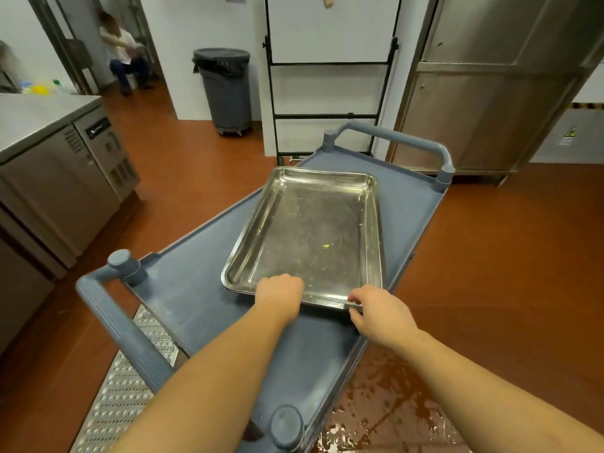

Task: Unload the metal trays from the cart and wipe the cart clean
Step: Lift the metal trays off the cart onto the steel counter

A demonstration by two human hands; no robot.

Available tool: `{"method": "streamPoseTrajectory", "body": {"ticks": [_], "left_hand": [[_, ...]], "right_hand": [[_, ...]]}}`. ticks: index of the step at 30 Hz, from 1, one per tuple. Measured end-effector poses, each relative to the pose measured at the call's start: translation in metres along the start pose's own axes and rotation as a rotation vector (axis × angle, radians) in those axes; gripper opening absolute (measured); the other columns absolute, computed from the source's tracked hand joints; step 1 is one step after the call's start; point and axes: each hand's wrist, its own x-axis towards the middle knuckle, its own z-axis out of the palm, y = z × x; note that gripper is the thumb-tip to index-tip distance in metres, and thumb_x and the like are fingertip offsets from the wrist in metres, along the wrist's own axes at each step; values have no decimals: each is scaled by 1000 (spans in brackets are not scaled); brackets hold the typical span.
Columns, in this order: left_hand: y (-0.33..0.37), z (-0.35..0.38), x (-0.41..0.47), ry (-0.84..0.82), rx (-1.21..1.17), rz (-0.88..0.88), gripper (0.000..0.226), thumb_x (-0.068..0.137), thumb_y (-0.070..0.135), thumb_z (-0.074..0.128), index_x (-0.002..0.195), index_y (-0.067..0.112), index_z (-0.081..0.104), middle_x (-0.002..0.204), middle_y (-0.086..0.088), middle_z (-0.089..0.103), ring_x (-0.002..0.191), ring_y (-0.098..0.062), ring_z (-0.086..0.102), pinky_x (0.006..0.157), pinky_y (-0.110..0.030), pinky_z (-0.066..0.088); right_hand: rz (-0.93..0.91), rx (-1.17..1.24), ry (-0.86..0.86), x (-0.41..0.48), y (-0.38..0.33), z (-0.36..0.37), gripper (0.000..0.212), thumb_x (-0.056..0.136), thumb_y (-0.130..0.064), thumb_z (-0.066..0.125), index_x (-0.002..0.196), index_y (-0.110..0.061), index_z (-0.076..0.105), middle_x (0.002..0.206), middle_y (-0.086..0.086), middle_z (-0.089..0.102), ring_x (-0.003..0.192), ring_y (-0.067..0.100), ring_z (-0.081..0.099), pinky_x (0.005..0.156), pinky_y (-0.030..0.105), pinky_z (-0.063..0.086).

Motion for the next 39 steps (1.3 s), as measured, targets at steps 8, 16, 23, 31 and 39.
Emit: {"method": "streamPoseTrajectory", "body": {"ticks": [8, 16, 23, 31, 39], "left_hand": [[-11, 5, 21, 15, 29, 138, 28, 85, 8, 56, 111, 17, 65, 113, -8, 63, 103, -31, 61, 77, -34, 46], [-18, 2, 19, 45, 13, 165, 17, 86, 16, 59, 99, 20, 69, 106, -8, 65, 97, -32, 61, 71, -31, 41], [-21, 3, 17, 69, 0, 179, 15, 86, 17, 57, 95, 19, 69, 103, -8, 65, 94, -32, 61, 67, -28, 37], [-19, -1, 13, 100, 28, 217, 12, 90, 22, 55, 91, 18, 66, 99, -9, 65, 90, -33, 61, 64, -31, 36], [-18, -9, 1, 295, 102, 348, 16, 90, 12, 45, 104, 14, 52, 103, -6, 60, 93, -28, 56, 71, -32, 29]], "right_hand": [[-16, -58, 25, 21, -6, 9, 25, 92, -29, 49, 110, -19, 63, 110, -1, 62, 95, 23, 62, 80, 37, 53], [-113, -160, -19, 31, -14, 17, 25, 95, -38, 47, 105, -23, 63, 103, -3, 68, 95, 21, 62, 85, 35, 47], [-164, -215, -43, 32, -14, 17, 21, 96, -35, 43, 97, -22, 60, 97, -1, 67, 89, 23, 62, 81, 36, 44], [-208, -213, -8, 26, -15, 16, 21, 100, -30, 39, 103, -21, 57, 102, 0, 64, 92, 21, 60, 89, 35, 40], [-225, -259, 140, 20, -15, 1, 21, 100, -30, 35, 105, -22, 55, 104, -2, 60, 96, 21, 57, 83, 34, 36]]}}
